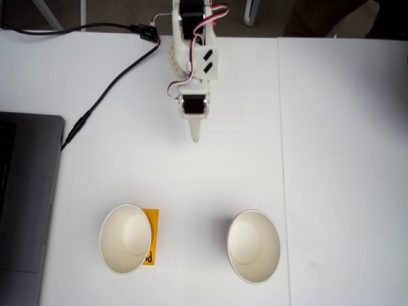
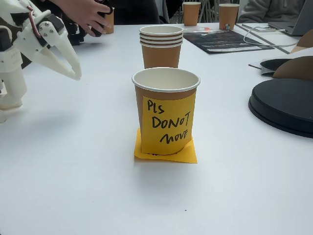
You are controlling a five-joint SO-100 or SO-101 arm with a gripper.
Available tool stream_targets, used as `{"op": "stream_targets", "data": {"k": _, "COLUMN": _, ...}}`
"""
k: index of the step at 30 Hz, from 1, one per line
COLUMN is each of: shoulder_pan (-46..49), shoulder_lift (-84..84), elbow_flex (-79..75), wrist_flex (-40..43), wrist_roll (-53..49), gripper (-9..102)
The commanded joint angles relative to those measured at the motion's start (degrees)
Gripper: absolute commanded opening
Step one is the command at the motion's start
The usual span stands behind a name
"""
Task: Pickup cup and make a pile of cup.
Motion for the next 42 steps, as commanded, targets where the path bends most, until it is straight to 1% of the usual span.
{"op": "stream_targets", "data": {"k": 1, "shoulder_pan": 0.6, "shoulder_lift": -8.7, "elbow_flex": -10.5, "wrist_flex": -1.8, "wrist_roll": 0.0, "gripper": -6}}
{"op": "stream_targets", "data": {"k": 5, "shoulder_pan": 0.6, "shoulder_lift": -19.4, "elbow_flex": -20.3, "wrist_flex": -1.8, "wrist_roll": 0.1, "gripper": -6}}
{"op": "stream_targets", "data": {"k": 11, "shoulder_pan": 0.6, "shoulder_lift": -36.1, "elbow_flex": -39.2, "wrist_flex": -1.2, "wrist_roll": 0.2, "gripper": -6}}
{"op": "stream_targets", "data": {"k": 17, "shoulder_pan": 0.6, "shoulder_lift": -48.3, "elbow_flex": -57.3, "wrist_flex": -1.1, "wrist_roll": 0.2, "gripper": -6}}
{"op": "stream_targets", "data": {"k": 22, "shoulder_pan": 0.3, "shoulder_lift": -54.5, "elbow_flex": -69.4, "wrist_flex": -1.1, "wrist_roll": 0.2, "gripper": -6}}
{"op": "stream_targets", "data": {"k": 42, "shoulder_pan": 0.6, "shoulder_lift": -73.3, "elbow_flex": -108.7, "wrist_flex": -1.1, "wrist_roll": -0.4, "gripper": -6}}
